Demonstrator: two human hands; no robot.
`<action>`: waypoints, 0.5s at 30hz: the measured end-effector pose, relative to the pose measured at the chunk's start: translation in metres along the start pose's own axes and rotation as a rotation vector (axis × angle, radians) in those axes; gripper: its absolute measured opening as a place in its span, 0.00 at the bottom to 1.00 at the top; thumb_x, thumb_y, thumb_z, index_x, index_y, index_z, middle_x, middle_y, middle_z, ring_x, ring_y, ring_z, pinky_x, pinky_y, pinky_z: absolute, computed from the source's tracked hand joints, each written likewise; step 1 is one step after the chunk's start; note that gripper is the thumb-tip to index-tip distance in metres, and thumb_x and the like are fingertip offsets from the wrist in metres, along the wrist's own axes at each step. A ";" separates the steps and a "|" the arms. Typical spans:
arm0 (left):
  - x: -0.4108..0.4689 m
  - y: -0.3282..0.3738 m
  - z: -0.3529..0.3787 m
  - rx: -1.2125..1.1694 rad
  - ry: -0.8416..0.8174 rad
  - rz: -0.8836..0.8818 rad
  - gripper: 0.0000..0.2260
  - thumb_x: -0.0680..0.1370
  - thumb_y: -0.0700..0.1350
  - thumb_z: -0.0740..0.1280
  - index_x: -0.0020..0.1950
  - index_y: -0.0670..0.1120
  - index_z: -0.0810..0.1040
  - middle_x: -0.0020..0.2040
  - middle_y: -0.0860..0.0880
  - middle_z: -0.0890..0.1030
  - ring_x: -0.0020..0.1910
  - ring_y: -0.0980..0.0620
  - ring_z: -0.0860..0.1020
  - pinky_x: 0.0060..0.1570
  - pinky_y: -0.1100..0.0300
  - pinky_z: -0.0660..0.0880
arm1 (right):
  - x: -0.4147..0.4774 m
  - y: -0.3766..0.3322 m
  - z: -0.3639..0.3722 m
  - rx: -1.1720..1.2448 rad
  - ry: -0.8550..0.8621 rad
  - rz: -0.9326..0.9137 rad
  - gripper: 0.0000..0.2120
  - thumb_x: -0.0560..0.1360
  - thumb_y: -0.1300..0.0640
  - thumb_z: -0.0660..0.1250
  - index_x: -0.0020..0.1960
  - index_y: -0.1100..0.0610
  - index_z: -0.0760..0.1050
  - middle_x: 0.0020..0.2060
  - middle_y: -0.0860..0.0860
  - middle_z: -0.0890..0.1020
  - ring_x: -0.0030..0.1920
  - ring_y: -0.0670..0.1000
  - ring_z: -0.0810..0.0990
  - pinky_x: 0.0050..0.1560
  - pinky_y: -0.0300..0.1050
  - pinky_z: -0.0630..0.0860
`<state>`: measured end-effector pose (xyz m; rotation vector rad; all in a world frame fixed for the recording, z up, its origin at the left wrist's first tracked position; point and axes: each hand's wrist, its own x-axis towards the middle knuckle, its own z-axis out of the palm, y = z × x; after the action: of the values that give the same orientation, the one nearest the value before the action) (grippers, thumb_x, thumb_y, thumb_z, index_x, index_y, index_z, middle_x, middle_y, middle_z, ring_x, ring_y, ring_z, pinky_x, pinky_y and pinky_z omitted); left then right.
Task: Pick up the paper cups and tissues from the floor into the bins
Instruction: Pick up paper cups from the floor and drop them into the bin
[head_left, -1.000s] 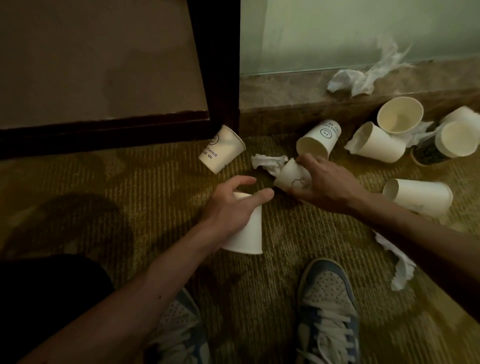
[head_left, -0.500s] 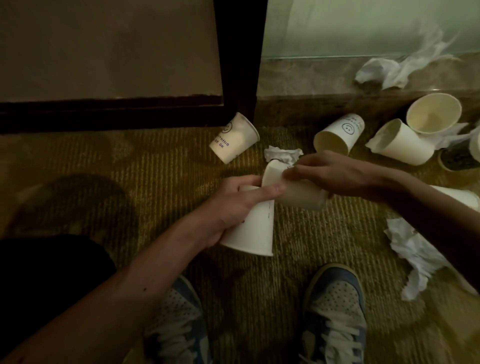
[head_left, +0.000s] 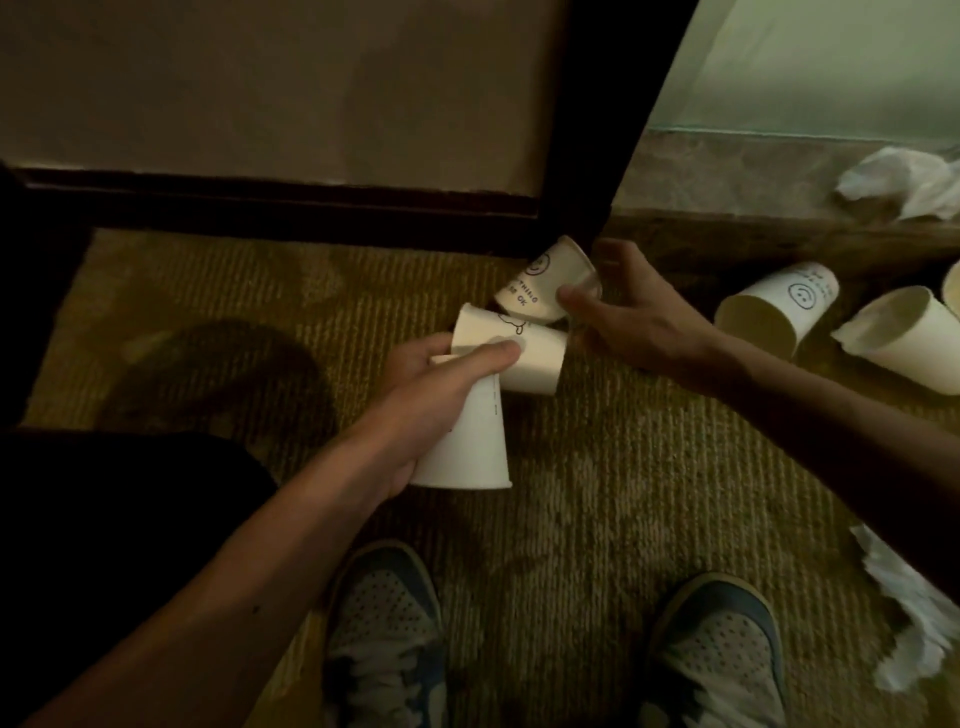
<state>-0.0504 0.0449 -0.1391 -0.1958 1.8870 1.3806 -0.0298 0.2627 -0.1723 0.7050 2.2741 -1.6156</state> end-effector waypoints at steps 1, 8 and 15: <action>-0.001 -0.001 -0.003 0.001 0.032 0.001 0.13 0.70 0.58 0.74 0.51 0.55 0.82 0.44 0.49 0.85 0.44 0.49 0.84 0.41 0.54 0.80 | 0.002 0.000 0.004 0.014 -0.007 -0.013 0.33 0.76 0.50 0.69 0.75 0.44 0.55 0.56 0.38 0.71 0.44 0.47 0.83 0.36 0.37 0.79; -0.002 -0.002 -0.017 0.095 0.092 0.029 0.08 0.71 0.56 0.74 0.47 0.55 0.81 0.36 0.59 0.83 0.36 0.58 0.82 0.33 0.63 0.74 | -0.010 -0.009 0.017 -0.038 -0.033 -0.176 0.32 0.78 0.60 0.65 0.72 0.37 0.54 0.51 0.48 0.77 0.45 0.49 0.83 0.43 0.43 0.83; -0.029 0.060 -0.021 0.216 -0.070 0.205 0.13 0.69 0.57 0.76 0.49 0.54 0.83 0.40 0.59 0.85 0.37 0.60 0.83 0.27 0.69 0.75 | -0.060 -0.064 -0.015 -0.106 -0.217 -0.176 0.24 0.67 0.33 0.66 0.62 0.35 0.71 0.54 0.48 0.80 0.51 0.46 0.83 0.49 0.48 0.82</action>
<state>-0.0728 0.0418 -0.0731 0.1550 2.0231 1.2847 -0.0119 0.2462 -0.0872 0.2955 2.2935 -1.5460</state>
